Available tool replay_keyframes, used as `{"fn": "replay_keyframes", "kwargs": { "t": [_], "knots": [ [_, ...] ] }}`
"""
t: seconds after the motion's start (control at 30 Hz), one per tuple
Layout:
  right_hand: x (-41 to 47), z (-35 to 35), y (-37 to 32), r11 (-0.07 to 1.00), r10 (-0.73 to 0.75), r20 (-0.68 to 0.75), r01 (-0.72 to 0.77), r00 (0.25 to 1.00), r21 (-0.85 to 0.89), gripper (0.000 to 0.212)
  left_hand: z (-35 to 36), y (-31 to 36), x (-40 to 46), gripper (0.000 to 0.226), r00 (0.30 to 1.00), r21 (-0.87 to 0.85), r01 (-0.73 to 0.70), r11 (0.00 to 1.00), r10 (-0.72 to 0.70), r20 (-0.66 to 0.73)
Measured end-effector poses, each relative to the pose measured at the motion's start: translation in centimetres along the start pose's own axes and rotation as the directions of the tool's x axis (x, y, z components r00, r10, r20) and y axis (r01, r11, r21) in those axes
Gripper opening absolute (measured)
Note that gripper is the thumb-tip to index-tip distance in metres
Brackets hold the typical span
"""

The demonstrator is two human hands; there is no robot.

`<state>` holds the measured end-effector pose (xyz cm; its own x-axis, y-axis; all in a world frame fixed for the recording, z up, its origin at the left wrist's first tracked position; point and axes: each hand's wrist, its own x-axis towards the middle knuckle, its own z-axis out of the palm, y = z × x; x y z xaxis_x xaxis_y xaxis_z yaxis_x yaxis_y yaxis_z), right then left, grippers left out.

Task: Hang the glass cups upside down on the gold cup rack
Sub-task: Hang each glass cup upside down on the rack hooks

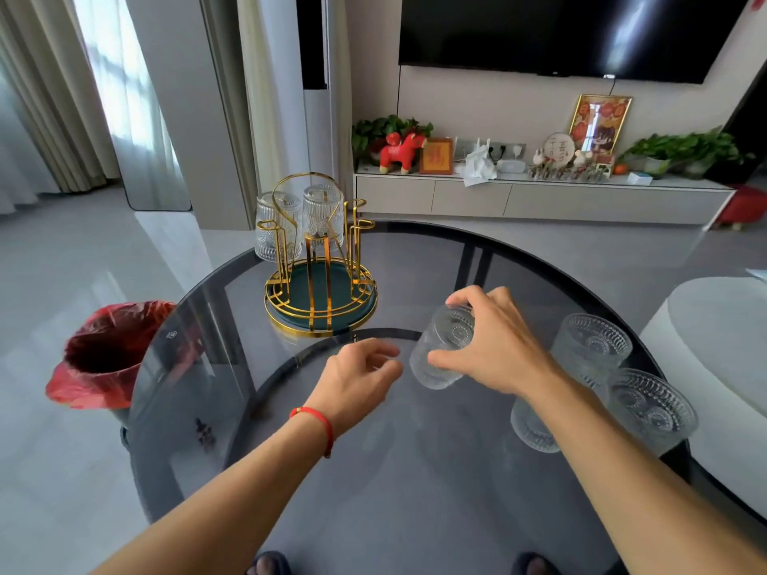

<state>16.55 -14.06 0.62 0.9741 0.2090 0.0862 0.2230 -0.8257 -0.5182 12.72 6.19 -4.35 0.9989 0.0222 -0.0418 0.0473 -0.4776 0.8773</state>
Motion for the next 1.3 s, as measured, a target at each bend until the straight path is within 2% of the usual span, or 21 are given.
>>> {"fn": "replay_keyframes", "kwargs": {
  "t": [0.03,0.07,0.13,0.17,0.2,0.27,0.33,0.4,0.47,0.57,0.67,0.7,0.73,0.77,0.8,0.87,1.0,1.23,1.3],
  "knots": [
    [-0.2,0.1,-0.2,0.999,-0.028,-0.034,0.030,0.999,0.034,0.076,0.1,0.3,0.0,0.029,0.997,-0.155,0.073,0.985,-0.070,0.025],
    [-0.4,0.2,-0.5,0.996,-0.048,-0.061,0.052,0.997,0.077,0.077,0.0,0.6,0.1,0.034,0.986,-0.333,0.164,0.928,-0.146,0.080],
    [-0.7,0.5,-1.0,0.975,-0.051,-0.077,0.066,0.996,0.211,0.080,-0.3,1.2,0.1,0.041,0.945,-0.612,0.326,0.721,-0.226,0.237],
    [-0.9,0.7,-1.3,0.956,-0.038,-0.060,0.054,0.997,0.288,0.082,-0.6,1.4,0.1,0.040,0.933,-0.691,0.358,0.629,-0.219,0.284],
    [-1.0,0.9,-1.4,0.934,-0.024,-0.032,0.034,0.999,0.354,0.083,-0.9,1.4,0.1,0.038,0.936,-0.734,0.351,0.581,-0.204,0.285],
    [-1.2,1.6,-1.5,0.914,-0.018,0.038,0.001,0.999,0.406,0.086,-1.4,1.2,0.3,0.035,0.962,-0.749,0.271,0.605,-0.204,0.184],
    [-1.4,2.3,-1.6,0.934,-0.044,0.100,0.006,0.994,0.357,0.090,-1.7,1.2,0.5,0.044,0.981,-0.714,0.168,0.680,-0.183,0.056],
    [-1.4,3.2,-2.0,0.952,-0.084,0.146,0.036,0.986,0.305,0.093,-1.8,1.3,0.6,0.064,0.991,-0.665,0.077,0.743,-0.131,-0.031],
    [-1.3,4.2,-2.5,0.948,-0.116,0.119,0.074,0.986,0.310,0.084,-1.8,1.5,0.5,0.073,0.996,-0.599,-0.020,0.801,-0.035,-0.081],
    [-0.7,4.9,-3.1,0.909,-0.096,-0.013,0.093,0.995,0.406,0.064,-1.8,1.5,0.7,0.063,0.987,-0.490,-0.149,0.859,0.100,-0.124],
    [-0.1,5.2,-3.0,0.871,-0.019,-0.074,0.053,0.997,0.488,0.069,-3.1,0.7,1.8,0.047,0.981,-0.362,-0.161,0.918,0.108,-0.161],
    [0.2,5.3,-2.8,0.849,0.016,-0.093,0.036,0.996,0.527,0.071,-3.7,0.0,2.5,0.048,0.975,-0.226,-0.166,0.960,0.125,-0.186],
    [0.4,5.3,-2.5,0.820,0.052,-0.109,0.020,0.993,0.572,0.072,-4.3,-1.1,3.2,0.045,0.962,0.010,-0.165,0.986,0.163,-0.218],
    [0.6,5.3,-2.3,0.793,0.082,-0.123,0.010,0.989,0.610,0.072,-4.7,-2.2,3.7,0.042,0.952,0.270,-0.150,0.951,0.213,-0.220],
    [0.9,5.1,-2.2,0.773,0.104,-0.139,0.008,0.985,0.634,0.071,-4.9,-3.3,4.1,0.045,0.953,0.468,-0.138,0.873,0.246,-0.178],
    [1.6,4.5,-2.1,0.751,0.132,-0.181,0.021,0.975,0.660,0.070,-4.9,-5.0,4.6,0.060,0.964,0.621,-0.140,0.772,0.249,-0.093],
    [3.8,2.5,-3.0,0.722,0.164,-0.278,0.077,0.947,0.687,0.074,-4.3,-5.8,5.2,0.071,0.961,0.672,-0.144,0.726,0.264,-0.079],
    [11.7,-0.6,-7.2,0.645,0.270,-0.388,0.134,0.881,0.753,0.079,-4.5,-4.6,5.4,0.068,0.969,0.604,-0.108,0.789,0.218,-0.112],
    [14.0,-1.0,-8.3,0.654,0.273,-0.426,0.158,0.862,0.739,0.078,-4.6,-4.3,5.3,0.066,0.973,0.602,-0.092,0.793,0.201,-0.117]
  ]
}}
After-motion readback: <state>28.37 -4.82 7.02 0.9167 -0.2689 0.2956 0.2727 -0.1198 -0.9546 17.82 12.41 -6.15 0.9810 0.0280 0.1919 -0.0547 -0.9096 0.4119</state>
